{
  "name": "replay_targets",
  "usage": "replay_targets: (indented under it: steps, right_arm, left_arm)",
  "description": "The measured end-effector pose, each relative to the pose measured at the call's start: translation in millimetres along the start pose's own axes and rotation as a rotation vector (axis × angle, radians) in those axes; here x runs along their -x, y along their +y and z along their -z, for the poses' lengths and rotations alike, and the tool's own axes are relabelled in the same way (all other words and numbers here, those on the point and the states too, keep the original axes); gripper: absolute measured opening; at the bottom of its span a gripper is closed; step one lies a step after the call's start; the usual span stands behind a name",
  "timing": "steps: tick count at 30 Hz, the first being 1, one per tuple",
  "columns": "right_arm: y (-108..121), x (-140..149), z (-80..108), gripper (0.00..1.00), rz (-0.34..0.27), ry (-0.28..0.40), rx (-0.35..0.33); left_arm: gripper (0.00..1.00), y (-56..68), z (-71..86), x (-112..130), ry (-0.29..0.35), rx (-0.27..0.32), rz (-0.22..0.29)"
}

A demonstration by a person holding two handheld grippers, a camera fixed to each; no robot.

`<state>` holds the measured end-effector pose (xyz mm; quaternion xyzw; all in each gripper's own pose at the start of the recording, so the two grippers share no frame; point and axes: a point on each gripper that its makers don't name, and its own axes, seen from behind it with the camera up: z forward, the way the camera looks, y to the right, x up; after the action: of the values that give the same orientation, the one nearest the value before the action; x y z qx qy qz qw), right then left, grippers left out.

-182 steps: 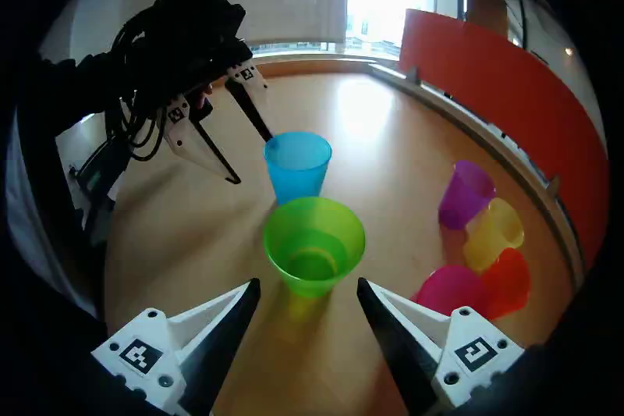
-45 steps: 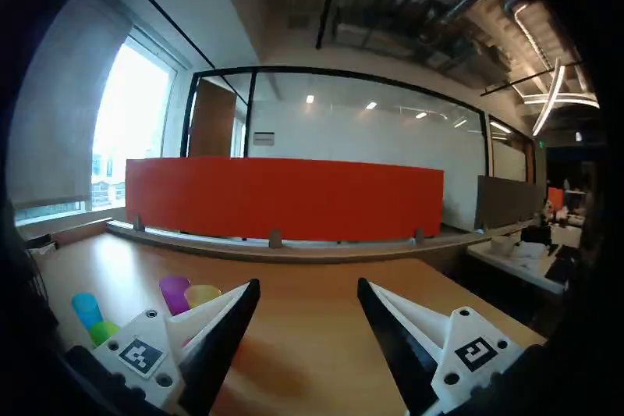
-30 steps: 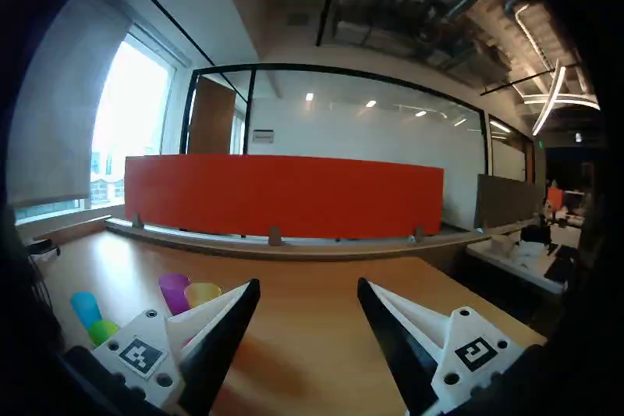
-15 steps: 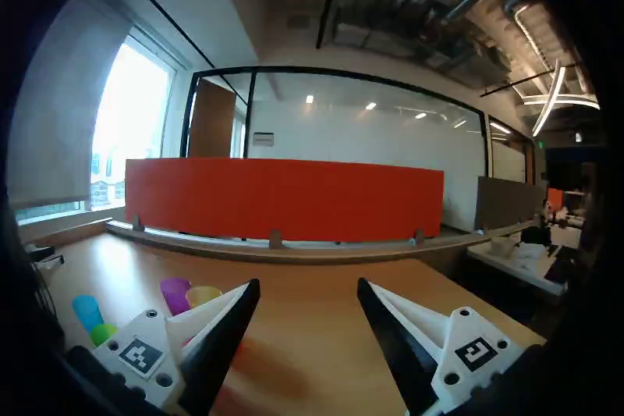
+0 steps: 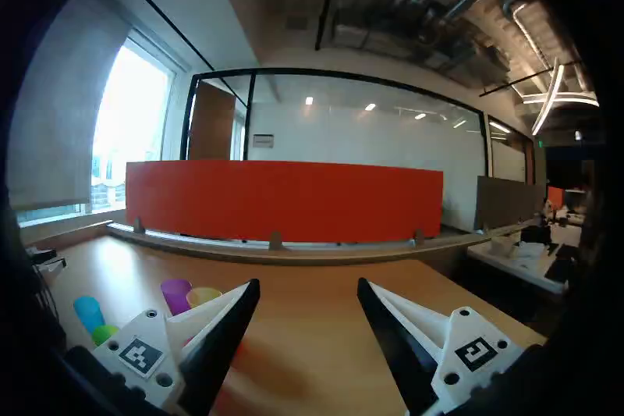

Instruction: Pour water

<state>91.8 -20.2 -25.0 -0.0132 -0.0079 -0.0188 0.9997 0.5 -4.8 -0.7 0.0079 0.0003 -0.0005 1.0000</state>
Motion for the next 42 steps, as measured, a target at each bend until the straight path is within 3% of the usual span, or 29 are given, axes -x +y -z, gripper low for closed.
replay_targets:
  steps: [17,29,36,42]
  right_arm:
    - [-8.0,-1.0,5.3,0.97,0.013,0.036,-0.046]
    - [-8.2,4.7,-3.6,0.98,0.021,0.086,-0.052]
    - [-12.4,14.2,-11.2,0.99,0.041,0.123,-0.055]
    - [-10.2,34.4,-14.9,0.99,0.04,0.114,-0.056]
  left_arm:
    - [0.86,3.4,-1.1,0.1,-0.001,0.019,0.0]
    - [0.86,3.5,-0.7,0.1,0.0,0.019,-0.001]
    - [0.86,3.6,-0.9,0.1,-0.001,0.019,-0.001]
    - [0.86,3.2,-0.9,0.3,0.0,0.019,-0.001]
